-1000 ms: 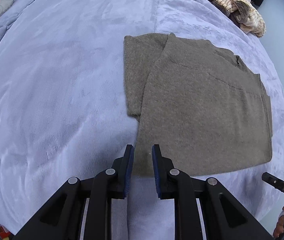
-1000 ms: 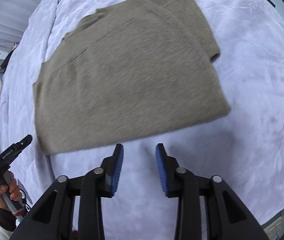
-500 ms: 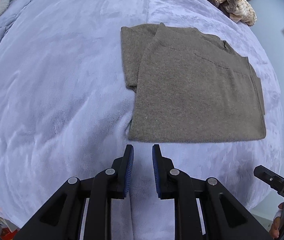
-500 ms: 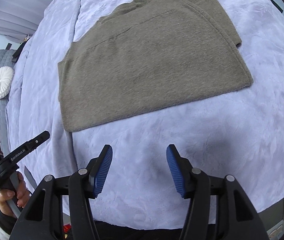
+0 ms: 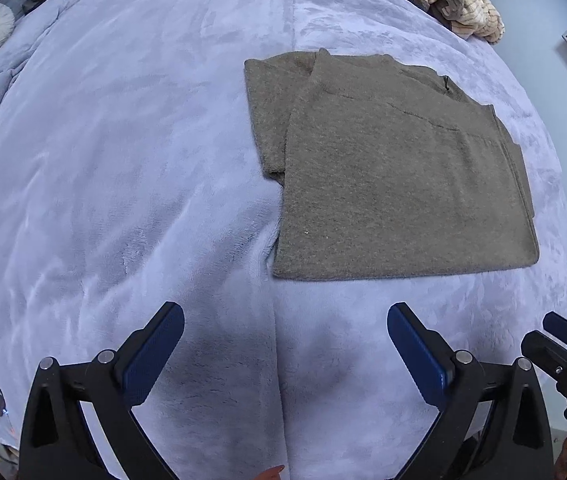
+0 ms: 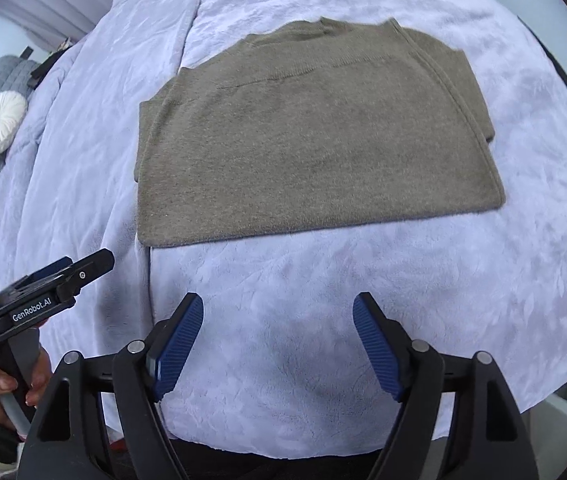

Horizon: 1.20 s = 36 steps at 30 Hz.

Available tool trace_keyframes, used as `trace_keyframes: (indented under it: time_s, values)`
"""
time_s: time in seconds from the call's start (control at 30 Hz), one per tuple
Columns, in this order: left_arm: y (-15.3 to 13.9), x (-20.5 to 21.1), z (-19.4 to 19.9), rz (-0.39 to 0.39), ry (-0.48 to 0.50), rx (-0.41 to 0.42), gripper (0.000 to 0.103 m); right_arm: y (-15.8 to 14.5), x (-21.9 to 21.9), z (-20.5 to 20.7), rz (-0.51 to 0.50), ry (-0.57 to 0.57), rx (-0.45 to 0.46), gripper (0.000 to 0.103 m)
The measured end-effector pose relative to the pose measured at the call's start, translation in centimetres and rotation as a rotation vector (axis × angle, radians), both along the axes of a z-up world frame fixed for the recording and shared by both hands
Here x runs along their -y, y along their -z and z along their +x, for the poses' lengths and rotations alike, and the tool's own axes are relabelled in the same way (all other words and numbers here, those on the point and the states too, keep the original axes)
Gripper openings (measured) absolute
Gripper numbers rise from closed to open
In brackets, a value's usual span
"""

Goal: Fold small clothes

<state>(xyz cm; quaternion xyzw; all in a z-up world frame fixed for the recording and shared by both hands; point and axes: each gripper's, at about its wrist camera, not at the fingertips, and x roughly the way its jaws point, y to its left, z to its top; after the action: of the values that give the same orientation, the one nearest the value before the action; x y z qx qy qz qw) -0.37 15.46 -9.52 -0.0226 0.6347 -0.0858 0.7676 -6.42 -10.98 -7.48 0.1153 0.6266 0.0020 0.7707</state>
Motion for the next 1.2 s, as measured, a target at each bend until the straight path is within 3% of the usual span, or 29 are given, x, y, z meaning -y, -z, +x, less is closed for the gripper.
trace_keyframes:
  time_s: [0.13, 0.17, 0.2, 0.27, 0.63, 1.2]
  values:
    - [0.1, -0.1, 0.3, 0.004, -0.005, 0.004, 0.101, -1.1, -1.8, 0.7, -0.128, -0.072, 0.044, 0.085]
    - [0.0, -0.2, 0.3, 0.006, -0.008, 0.007, 0.101, -1.2, -2.1, 0.9, -0.152, -0.089, 0.049, 0.090]
    - [0.0, -0.2, 0.4, 0.009, -0.011, 0.009, 0.101, -1.3, -2.4, 1.1, -0.169, -0.101, 0.051, 0.102]
    - [-0.1, -0.4, 0.5, 0.012, -0.030, 0.006, 0.101, -1.6, -2.8, 1.5, -0.190, -0.125, 0.059, 0.103]
    - [1.8, -0.9, 0.8, -0.051, -0.057, -0.069, 0.101, -0.9, -3.1, 3.1, -0.169, -0.144, 0.020, 0.103]
    - [2.7, -1.5, 2.3, -0.061, -0.077, -0.069, 0.101, 1.4, -3.1, 4.7, -0.140, -0.123, -0.055, 0.103]
